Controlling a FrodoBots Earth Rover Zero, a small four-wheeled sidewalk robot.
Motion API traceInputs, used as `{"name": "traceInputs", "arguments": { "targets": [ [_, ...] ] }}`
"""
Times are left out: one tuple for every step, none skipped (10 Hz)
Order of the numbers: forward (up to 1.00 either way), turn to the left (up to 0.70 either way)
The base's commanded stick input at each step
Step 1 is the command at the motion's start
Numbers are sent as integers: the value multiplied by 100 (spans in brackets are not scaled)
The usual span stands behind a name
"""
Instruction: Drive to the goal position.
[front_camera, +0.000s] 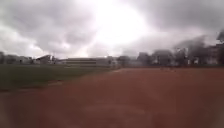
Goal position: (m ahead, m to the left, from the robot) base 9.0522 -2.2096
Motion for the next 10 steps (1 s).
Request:
{"name": "traceInputs", "arguments": {
  "targets": [
    [70, -35],
    [70, -35],
    [70, 0],
    [70, 0],
    [70, 0],
    [70, 0],
    [70, 0],
    [70, 0],
    [70, 0],
    [70, 0]
  ]
}}
